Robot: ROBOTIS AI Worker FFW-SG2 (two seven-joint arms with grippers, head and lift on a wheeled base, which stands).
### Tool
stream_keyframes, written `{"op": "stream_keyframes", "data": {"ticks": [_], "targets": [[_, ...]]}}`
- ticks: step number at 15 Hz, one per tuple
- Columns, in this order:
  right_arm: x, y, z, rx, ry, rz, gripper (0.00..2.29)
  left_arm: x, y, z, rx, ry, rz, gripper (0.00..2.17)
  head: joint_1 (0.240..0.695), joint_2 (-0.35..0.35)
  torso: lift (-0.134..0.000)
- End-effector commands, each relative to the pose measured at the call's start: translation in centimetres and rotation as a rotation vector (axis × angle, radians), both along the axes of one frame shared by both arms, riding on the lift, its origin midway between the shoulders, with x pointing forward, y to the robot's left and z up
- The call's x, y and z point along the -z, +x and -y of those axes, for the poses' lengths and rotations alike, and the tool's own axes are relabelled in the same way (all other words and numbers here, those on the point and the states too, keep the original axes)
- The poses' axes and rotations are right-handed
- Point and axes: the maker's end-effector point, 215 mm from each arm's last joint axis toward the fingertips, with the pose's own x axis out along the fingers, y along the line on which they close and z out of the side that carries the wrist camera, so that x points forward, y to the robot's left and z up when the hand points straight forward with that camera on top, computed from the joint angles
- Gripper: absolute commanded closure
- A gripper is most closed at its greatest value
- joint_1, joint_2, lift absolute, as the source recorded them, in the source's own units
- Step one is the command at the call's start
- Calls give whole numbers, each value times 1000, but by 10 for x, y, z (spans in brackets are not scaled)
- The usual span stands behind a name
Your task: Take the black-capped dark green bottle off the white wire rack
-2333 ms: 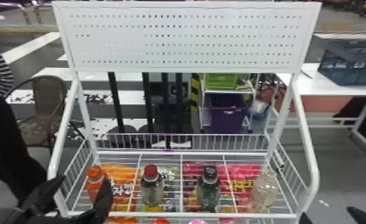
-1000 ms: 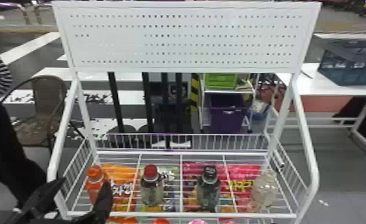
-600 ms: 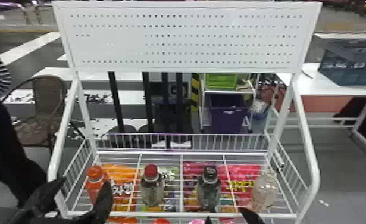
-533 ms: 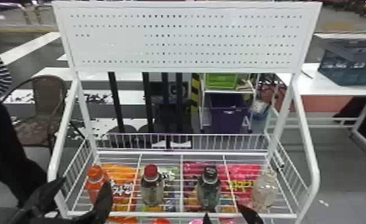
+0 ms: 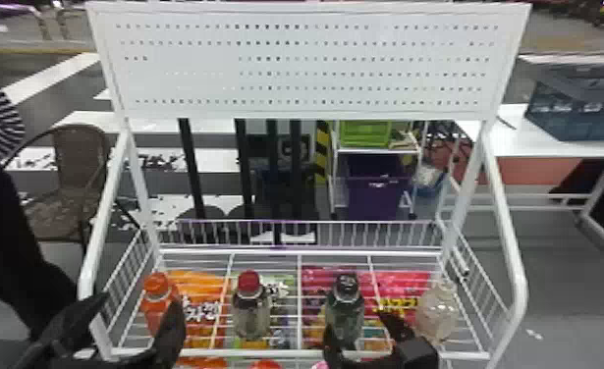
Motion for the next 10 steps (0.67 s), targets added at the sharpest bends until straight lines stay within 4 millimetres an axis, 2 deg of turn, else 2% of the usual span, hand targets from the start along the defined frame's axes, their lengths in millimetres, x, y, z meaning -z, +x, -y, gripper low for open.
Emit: {"op": "stream_keyframes", "data": {"ticks": [1, 4, 6, 8, 10], "targets": [[3, 13, -8, -15, 2, -7, 93, 0, -1, -2, 2, 1, -1, 144, 499, 0, 0], [-1, 24, -29, -50, 8, -6, 93, 6, -2, -3, 2, 1, -13, 144, 499, 0, 0], [0, 29, -31, -55, 0, -11, 110, 7, -2, -3, 2, 1, -15, 144, 499, 0, 0], [-1, 27, -30, -47, 0, -8, 414, 6, -2, -3, 2, 1, -13, 144, 499, 0, 0], [-5, 27, -25, -24, 6, 1, 1109, 2, -2, -3, 3, 1, -6, 144, 499, 0, 0]]}}
